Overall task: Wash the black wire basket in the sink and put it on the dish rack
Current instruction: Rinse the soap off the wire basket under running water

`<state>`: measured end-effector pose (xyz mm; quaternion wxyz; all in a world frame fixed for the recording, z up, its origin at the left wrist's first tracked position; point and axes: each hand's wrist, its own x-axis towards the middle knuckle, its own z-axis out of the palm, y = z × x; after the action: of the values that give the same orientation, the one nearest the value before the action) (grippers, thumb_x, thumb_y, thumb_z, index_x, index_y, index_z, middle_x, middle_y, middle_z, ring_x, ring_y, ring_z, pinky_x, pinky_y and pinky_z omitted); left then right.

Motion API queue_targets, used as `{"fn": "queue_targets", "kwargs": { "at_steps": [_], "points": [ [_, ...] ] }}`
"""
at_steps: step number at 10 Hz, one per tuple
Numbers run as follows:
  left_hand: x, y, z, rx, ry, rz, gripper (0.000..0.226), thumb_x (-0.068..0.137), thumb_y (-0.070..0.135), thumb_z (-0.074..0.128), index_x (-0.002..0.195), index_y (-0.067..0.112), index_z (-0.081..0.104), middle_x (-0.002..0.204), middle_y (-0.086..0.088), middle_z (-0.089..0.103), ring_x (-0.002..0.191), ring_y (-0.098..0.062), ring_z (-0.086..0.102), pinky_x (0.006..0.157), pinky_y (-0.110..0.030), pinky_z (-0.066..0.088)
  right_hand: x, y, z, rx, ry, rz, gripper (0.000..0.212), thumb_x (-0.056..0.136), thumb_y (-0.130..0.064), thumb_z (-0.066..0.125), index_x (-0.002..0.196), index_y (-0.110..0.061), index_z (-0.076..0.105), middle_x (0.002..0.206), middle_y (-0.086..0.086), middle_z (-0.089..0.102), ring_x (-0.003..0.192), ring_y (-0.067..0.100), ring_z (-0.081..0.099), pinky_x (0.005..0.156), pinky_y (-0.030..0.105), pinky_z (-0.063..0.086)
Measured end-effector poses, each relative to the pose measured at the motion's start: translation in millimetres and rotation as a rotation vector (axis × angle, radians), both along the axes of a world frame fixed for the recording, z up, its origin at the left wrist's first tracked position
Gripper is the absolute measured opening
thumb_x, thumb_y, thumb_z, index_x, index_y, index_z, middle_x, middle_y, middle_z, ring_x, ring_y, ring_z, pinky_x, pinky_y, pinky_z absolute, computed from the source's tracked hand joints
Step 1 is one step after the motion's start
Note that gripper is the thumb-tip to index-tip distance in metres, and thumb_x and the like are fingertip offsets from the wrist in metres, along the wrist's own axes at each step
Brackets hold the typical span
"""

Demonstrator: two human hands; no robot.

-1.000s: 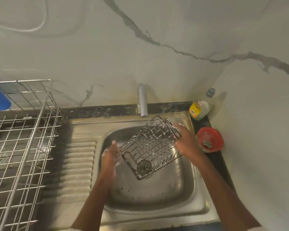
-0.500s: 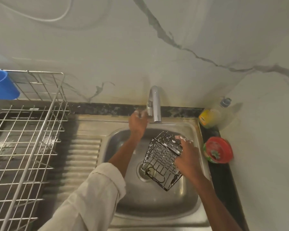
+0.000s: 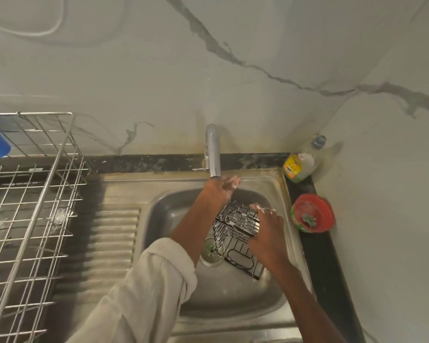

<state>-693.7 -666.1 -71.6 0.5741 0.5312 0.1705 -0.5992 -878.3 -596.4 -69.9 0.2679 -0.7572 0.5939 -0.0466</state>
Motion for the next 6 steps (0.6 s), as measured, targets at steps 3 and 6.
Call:
{"fn": "queue_targets", "kwargs": {
  "at_steps": [3, 6],
  "points": [
    [11.4, 10.0, 8.0, 0.180, -0.699, -0.366, 0.037, 0.110, 0.007, 0.050, 0.145, -0.002, 0.055, 0.135, -0.019, 0.066, 0.109, -0.027, 0.069, 0.090, -0.035, 0.058, 26.0, -25.3, 25.5, -0.108, -0.186, 0.090, 0.064, 0.075, -0.010, 0.080, 0.135, -0.019, 0.059, 0.131, 0.003, 0.062, 0.127, 0.025, 0.051, 0.106, 0.032, 0.039],
    [8.3, 28.4, 26.8, 0.182, -0.780, -0.501, 0.032, 0.107, 0.023, 0.049, 0.122, 0.003, 0.068, 0.125, -0.013, 0.071, 0.107, -0.029, 0.070, 0.084, -0.032, 0.056, 59.5, -26.0, 17.7, -0.163, -0.064, 0.055, 0.048, 0.074, -0.027, 0.078, 0.120, -0.028, 0.062, 0.115, -0.006, 0.067, 0.111, 0.020, 0.060, 0.094, 0.037, 0.051]
  ]
}}
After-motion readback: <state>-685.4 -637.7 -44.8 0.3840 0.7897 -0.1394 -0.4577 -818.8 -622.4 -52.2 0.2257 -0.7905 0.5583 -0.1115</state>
